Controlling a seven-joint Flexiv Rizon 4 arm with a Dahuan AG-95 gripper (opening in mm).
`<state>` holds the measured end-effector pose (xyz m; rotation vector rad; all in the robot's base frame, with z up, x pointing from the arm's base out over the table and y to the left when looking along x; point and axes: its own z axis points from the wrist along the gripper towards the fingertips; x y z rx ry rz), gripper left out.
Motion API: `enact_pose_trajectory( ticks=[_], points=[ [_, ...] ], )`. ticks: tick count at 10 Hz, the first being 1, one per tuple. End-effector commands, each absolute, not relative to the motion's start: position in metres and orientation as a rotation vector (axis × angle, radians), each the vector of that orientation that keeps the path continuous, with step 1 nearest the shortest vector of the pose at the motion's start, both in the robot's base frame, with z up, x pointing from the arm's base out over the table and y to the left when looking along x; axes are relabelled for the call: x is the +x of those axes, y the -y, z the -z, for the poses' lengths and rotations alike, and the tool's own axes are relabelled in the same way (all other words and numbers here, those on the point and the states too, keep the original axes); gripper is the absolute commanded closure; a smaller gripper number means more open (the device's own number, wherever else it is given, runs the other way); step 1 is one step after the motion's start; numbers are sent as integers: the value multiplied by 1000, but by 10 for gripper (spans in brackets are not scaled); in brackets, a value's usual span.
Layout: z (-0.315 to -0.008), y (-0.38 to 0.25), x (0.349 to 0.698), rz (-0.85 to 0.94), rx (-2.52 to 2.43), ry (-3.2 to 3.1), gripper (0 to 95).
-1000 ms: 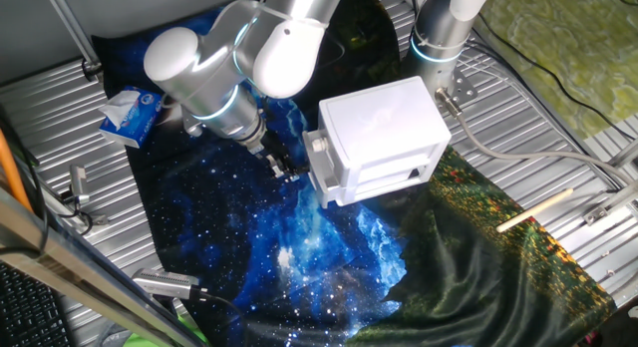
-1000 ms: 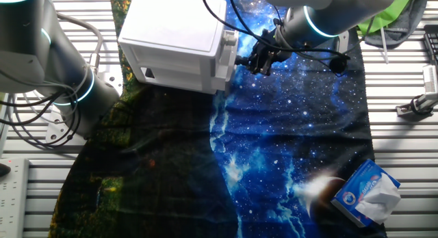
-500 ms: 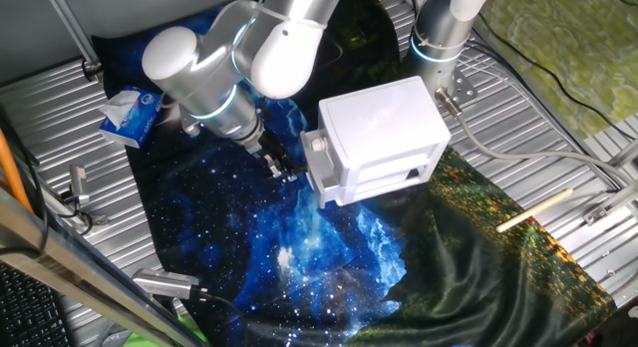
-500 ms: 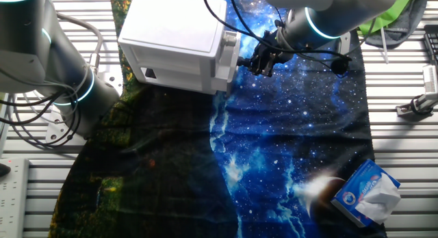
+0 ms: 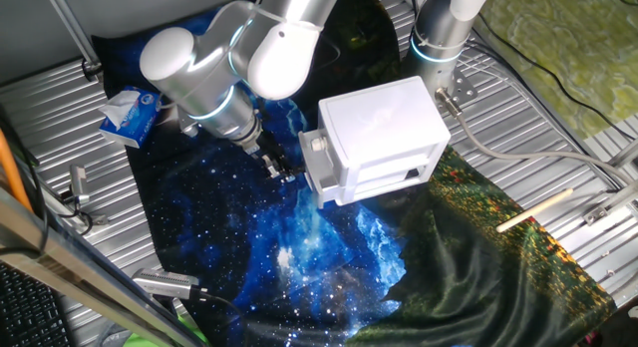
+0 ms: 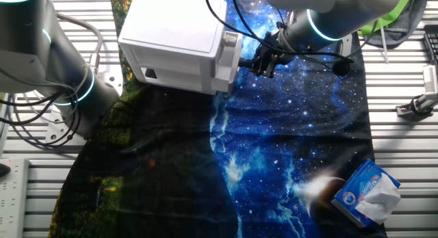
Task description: Grasp the handle and open the drawer
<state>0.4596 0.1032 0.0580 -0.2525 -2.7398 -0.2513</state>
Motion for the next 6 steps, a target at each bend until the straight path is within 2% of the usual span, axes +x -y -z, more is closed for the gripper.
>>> enact_pose_trajectory(
  ticks=[1, 6],
  points=[
    [-59, -103, 462, 250, -252, 2737, 950],
    [-59, -100, 473, 252, -248, 2737, 950]
  ],
)
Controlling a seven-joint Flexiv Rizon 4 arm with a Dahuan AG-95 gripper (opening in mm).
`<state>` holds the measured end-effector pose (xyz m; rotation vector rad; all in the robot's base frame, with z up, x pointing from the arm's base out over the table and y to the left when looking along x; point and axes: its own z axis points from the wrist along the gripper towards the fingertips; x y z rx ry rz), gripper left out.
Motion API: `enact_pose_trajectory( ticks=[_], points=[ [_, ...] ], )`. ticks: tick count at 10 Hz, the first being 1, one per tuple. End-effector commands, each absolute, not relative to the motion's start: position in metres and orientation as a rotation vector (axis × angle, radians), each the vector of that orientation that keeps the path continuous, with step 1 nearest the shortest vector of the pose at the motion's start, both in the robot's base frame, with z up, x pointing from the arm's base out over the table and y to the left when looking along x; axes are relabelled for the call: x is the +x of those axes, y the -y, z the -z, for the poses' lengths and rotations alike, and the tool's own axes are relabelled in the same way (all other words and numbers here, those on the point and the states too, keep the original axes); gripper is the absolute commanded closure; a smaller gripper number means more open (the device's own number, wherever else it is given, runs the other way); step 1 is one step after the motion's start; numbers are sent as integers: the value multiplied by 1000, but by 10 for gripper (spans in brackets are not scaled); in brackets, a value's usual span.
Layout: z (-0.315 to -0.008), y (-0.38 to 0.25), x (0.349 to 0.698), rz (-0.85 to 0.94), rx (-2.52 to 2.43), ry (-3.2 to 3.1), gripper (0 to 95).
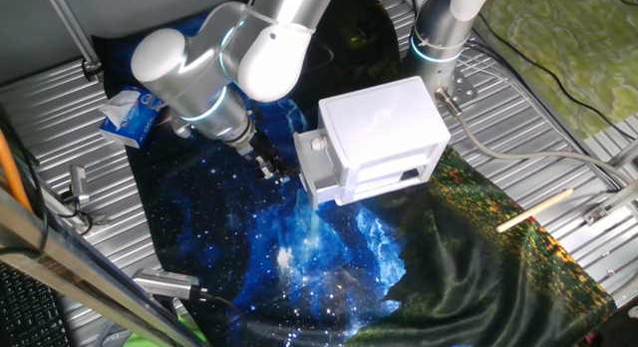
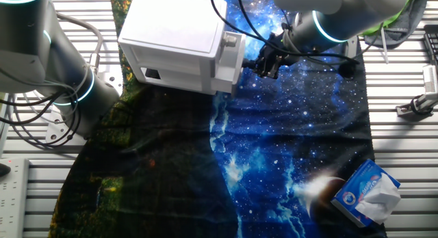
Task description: Grasp the handle and open the drawer
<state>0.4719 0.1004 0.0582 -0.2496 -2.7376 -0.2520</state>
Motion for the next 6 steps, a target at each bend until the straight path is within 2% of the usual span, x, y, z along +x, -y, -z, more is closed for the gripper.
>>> enact_pose_trajectory(
  ticks=[1, 6],
  points=[
    [-61, -99, 476, 252, -248, 2736, 950],
    [-60, -92, 485, 255, -237, 2737, 950]
  ],
)
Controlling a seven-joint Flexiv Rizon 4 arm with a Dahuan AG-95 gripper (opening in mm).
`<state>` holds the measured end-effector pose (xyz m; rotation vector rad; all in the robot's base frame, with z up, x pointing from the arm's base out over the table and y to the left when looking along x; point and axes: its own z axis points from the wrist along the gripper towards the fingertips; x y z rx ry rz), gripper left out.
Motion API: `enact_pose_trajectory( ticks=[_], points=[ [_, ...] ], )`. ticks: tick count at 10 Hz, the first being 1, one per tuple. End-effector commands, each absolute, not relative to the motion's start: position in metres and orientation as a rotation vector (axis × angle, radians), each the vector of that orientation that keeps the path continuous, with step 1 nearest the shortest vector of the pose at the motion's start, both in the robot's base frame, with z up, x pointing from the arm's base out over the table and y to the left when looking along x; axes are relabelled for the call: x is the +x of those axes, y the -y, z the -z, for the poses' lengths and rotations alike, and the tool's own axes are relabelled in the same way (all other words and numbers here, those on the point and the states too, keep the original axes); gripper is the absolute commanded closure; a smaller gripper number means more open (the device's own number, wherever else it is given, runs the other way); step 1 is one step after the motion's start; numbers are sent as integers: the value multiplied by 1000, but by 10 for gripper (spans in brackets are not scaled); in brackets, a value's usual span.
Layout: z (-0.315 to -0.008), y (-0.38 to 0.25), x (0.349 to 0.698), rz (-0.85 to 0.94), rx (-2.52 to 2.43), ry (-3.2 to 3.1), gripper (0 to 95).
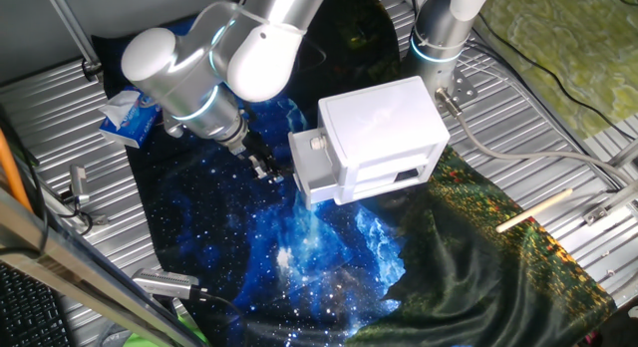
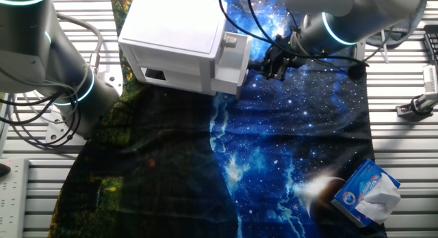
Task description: Grasp the handle and open the drawer
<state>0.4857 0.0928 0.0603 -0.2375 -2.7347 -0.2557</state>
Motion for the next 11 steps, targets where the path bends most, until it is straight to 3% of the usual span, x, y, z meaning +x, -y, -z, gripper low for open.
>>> enact_pose_trajectory(
  ticks=[1, 11],
  points=[
    [-61, -92, 487, 255, -238, 2737, 950],
    [-61, -90, 493, 255, -241, 2748, 950]
  ],
)
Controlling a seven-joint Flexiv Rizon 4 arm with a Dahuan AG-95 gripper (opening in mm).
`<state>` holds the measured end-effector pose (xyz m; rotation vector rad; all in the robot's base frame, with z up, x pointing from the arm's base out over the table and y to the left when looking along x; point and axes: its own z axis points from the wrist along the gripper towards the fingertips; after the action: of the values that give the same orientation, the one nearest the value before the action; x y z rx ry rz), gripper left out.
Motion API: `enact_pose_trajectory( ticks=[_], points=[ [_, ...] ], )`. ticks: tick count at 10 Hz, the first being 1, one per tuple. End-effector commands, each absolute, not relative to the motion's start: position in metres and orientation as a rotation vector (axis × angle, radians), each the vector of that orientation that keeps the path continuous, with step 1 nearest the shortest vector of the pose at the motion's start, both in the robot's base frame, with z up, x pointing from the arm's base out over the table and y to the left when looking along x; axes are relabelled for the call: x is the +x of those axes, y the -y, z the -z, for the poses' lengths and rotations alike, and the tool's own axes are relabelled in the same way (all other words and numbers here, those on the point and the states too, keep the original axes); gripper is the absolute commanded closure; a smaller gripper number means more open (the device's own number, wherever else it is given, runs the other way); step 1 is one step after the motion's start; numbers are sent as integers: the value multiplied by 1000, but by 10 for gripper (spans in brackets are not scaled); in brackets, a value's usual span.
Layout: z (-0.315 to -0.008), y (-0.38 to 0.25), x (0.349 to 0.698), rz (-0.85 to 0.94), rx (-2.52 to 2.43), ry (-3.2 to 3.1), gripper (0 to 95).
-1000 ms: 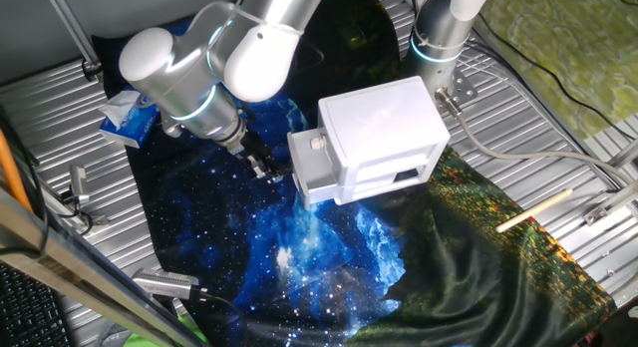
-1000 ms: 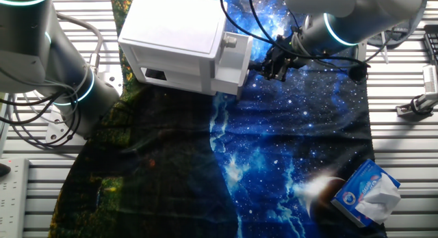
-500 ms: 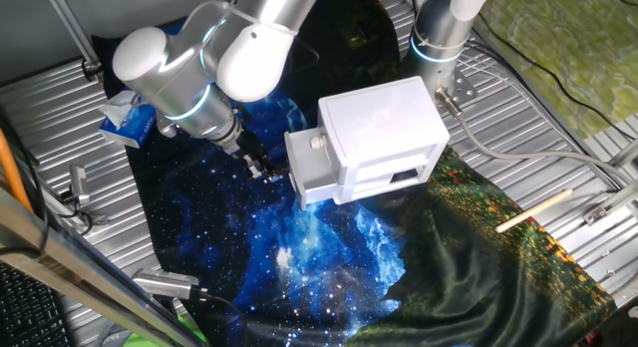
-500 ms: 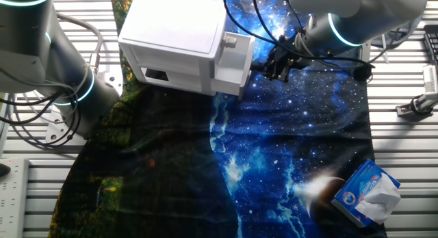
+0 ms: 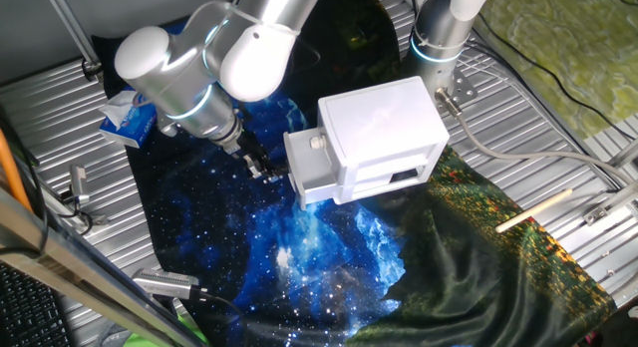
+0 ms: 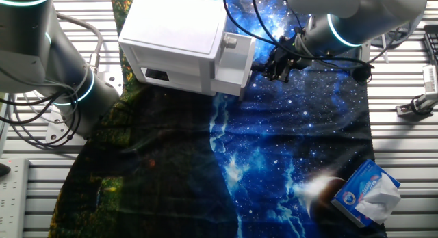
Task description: Grasp the handle and open the drawer
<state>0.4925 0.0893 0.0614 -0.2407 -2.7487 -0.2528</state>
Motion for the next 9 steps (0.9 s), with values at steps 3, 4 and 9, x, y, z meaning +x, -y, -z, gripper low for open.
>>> enact_pose_trajectory(
  ticks=[3, 4, 9],
  points=[
    [-61, -90, 493, 260, -237, 2756, 760],
    [-61, -90, 493, 263, -235, 2756, 760],
    [-62, -90, 493, 264, -227, 2763, 570]
  ],
)
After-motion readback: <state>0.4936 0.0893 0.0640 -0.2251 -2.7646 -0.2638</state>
